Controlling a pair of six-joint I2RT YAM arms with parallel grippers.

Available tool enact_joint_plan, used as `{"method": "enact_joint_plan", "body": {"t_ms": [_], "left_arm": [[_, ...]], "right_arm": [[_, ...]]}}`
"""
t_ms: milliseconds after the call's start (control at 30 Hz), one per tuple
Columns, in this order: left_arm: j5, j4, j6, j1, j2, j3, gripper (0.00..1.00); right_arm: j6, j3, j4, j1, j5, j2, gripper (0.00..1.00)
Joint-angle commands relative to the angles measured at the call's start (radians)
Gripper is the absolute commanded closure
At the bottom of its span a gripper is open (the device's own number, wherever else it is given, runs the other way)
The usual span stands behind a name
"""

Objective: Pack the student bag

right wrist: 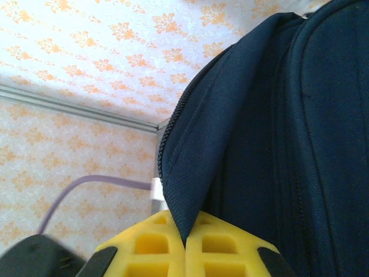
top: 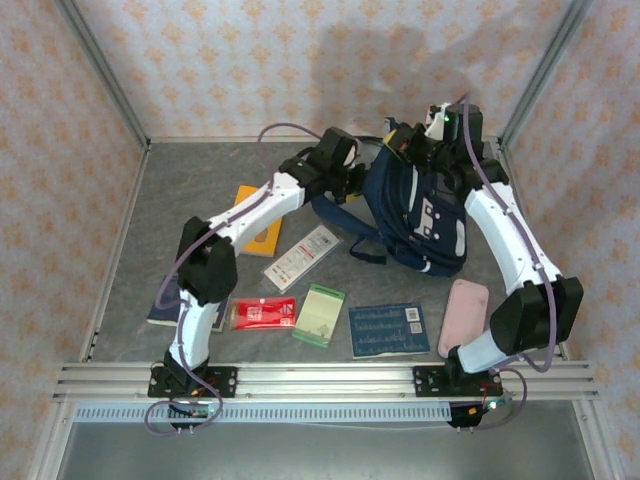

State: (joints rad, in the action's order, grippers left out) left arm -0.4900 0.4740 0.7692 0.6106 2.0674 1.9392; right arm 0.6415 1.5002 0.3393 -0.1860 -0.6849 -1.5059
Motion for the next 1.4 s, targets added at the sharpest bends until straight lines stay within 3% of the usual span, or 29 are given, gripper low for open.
{"method": "enact_joint_plan", "body": {"t_ms": [0, 233, 300, 400, 533, 800, 1200, 1233, 1300, 1367], "left_arm": [[0.111, 0.106, -0.125, -0.012, -0.109, -0.05, 0.03], [0.355, 0.272, -0.229, -0.012, -0.275, -0.085, 0.0], [0.381, 0.305, -0.278, -0.012, -0.311, -0.098, 0.0], [0.42, 0.312, -0.246, -0.016, -0.35, -0.149, 0.0], [0.363, 0.218, -0.174, -0.041, -0.427, -0.259, 0.0], [0.376, 0.286, -0.2, -0.049, -0.567, -0.292, 0.02], [0.376, 0.324, -0.2, -0.049, -0.78, -0.551, 0.05], [0.379, 0.324, -0.199, -0.049, -0.791, -0.565, 0.05], [0.381, 0.327, -0.205, -0.049, -0.805, -0.584, 0.06], [0.385, 0.343, -0.214, -0.049, -0.807, -0.582, 0.06]], "right_arm": [[-0.032, -0.024, -0.092, 0.007, 0.043, 0.034, 1.0], [-0.08, -0.041, -0.101, 0.005, 0.038, -0.007, 1.0], [-0.112, -0.037, -0.091, 0.004, 0.037, -0.022, 1.0], [-0.168, -0.016, -0.072, 0.001, 0.016, -0.046, 1.0], [-0.278, 0.054, 0.006, -0.029, 0.033, -0.097, 1.0], [-0.537, 0.298, 0.202, -0.14, 0.139, -0.285, 1.0], [-0.601, 0.563, 0.299, -0.333, 0.197, -0.591, 1.0], [-0.608, 0.562, 0.302, -0.348, 0.206, -0.598, 0.99], [-0.615, 0.56, 0.313, -0.378, 0.241, -0.607, 0.87], [-0.616, 0.573, 0.347, -0.392, 0.311, -0.602, 0.6]]}}
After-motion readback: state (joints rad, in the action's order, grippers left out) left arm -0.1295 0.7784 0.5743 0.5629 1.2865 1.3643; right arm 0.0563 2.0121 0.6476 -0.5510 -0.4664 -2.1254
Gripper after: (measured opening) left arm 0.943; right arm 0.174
